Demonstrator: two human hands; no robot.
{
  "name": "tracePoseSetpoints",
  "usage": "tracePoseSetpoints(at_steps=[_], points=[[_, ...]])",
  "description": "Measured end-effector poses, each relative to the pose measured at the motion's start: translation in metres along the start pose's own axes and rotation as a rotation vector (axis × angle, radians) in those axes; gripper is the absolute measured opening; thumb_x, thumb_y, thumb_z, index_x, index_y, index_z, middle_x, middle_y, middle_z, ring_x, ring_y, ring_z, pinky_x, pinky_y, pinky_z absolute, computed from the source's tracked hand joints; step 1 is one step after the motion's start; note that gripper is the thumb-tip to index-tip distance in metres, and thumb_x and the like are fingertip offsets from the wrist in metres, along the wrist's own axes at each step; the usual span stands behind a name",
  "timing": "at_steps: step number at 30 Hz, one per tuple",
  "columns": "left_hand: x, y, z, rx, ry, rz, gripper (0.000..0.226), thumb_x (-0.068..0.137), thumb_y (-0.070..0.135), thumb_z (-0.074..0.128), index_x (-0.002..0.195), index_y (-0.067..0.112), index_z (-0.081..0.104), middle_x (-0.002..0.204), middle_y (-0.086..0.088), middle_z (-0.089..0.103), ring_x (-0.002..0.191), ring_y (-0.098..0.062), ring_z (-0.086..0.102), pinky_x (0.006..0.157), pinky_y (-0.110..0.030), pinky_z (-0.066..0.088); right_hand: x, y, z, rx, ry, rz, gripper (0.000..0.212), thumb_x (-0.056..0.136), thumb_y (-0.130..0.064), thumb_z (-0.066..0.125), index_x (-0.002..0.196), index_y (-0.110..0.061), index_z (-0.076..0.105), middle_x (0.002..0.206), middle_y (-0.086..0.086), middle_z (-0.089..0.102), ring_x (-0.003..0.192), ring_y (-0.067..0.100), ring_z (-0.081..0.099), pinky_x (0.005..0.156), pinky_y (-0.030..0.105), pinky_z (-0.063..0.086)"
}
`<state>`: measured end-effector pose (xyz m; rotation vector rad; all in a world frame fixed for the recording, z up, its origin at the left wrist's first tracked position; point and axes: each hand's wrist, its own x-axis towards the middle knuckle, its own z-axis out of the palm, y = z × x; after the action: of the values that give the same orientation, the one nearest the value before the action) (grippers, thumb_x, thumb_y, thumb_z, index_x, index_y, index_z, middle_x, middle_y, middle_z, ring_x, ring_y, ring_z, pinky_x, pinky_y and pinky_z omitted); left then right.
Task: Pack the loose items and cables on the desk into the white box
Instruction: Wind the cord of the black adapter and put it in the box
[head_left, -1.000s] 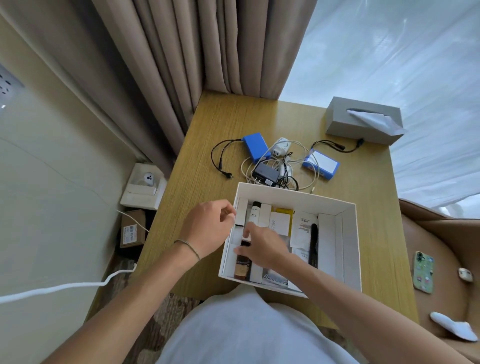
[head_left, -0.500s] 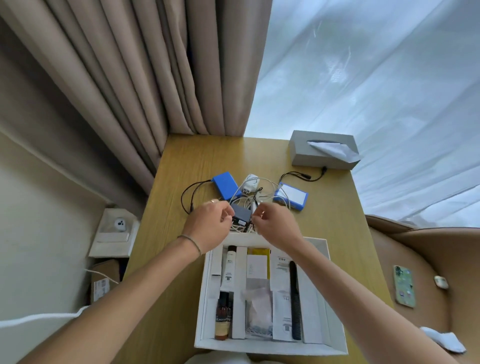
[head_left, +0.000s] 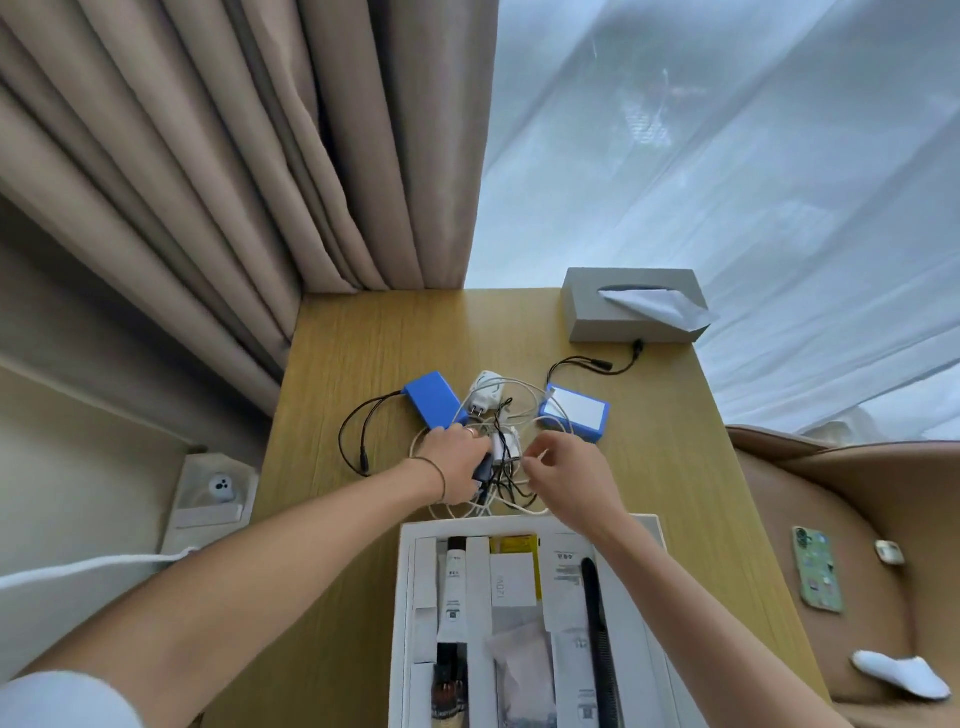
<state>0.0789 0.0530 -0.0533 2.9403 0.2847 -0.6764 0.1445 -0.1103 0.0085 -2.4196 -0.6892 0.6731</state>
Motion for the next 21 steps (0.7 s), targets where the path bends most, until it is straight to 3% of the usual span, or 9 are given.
tracePoseSetpoints(at_steps=[4,8,13,16,19,21], points=[[0.016,0.0,0.006,0.097,-0.041,0.05,0.036,0.083,0.038,0.067,0.111,0.021,0.054,0.108,-0.004,0.065,0.098,-0.027,0.061,0.079,-0.039,0.043,-0.012,0.005,-0.008,0.067,0.025,0.027,0.01,0.092,-0.025,0.062,0.087,-0.021,0.07,0.071,-0.005,0.072,0.069,0.015,0.068,0.067,0.036,0.058],[0.021,0.001,-0.002,-0.006,0.022,0.066,0.04,0.079,0.04,0.068,0.107,0.019,0.049,0.103,-0.005,0.063,0.09,-0.028,0.062,0.072,-0.039,0.049,-0.022,0.012,-0.018,0.123,0.05,0.057,0.012,0.092,-0.024,0.063,0.084,-0.019,0.069,0.072,-0.003,0.073,0.072,0.018,0.068,0.07,0.04,0.057],[-0.003,0.001,-0.035,-0.113,0.055,0.093,0.043,0.071,0.037,0.067,0.097,0.028,0.034,0.073,0.008,0.052,0.062,-0.018,0.051,0.053,-0.032,0.037,-0.031,0.013,-0.026,0.145,0.102,0.026,0.008,0.092,-0.019,0.063,0.088,-0.02,0.07,0.078,-0.006,0.071,0.076,0.014,0.066,0.075,0.043,0.056],[-0.029,-0.002,-0.063,-0.269,0.144,0.092,0.034,0.073,0.05,0.063,0.09,0.035,0.038,0.067,0.012,0.053,0.06,-0.011,0.052,0.05,-0.027,0.031,-0.036,0.007,-0.029,0.16,0.15,-0.083,0.01,0.093,-0.021,0.065,0.1,-0.024,0.07,0.093,-0.013,0.071,0.086,0.006,0.064,0.079,0.034,0.055],[-0.061,0.0,-0.083,-0.402,0.252,0.078,0.032,0.074,0.064,0.057,0.081,0.034,0.045,0.061,0.011,0.054,0.056,-0.003,0.051,0.049,-0.024,0.03,-0.041,-0.003,-0.031,0.177,0.13,-0.231,0.029,0.09,-0.021,0.068,0.118,-0.029,0.066,0.115,-0.016,0.066,0.107,0.003,0.059,0.09,0.026,0.048],[-0.08,0.003,-0.09,-0.523,0.269,0.086,0.025,0.079,0.055,0.061,0.074,0.031,0.053,0.058,0.009,0.055,0.052,-0.003,0.05,0.048,-0.019,0.031,-0.045,-0.01,-0.033,0.186,0.099,-0.281,0.035,0.089,-0.024,0.069,0.122,-0.033,0.062,0.122,-0.018,0.064,0.115,0.004,0.055,0.095,0.029,0.047]])
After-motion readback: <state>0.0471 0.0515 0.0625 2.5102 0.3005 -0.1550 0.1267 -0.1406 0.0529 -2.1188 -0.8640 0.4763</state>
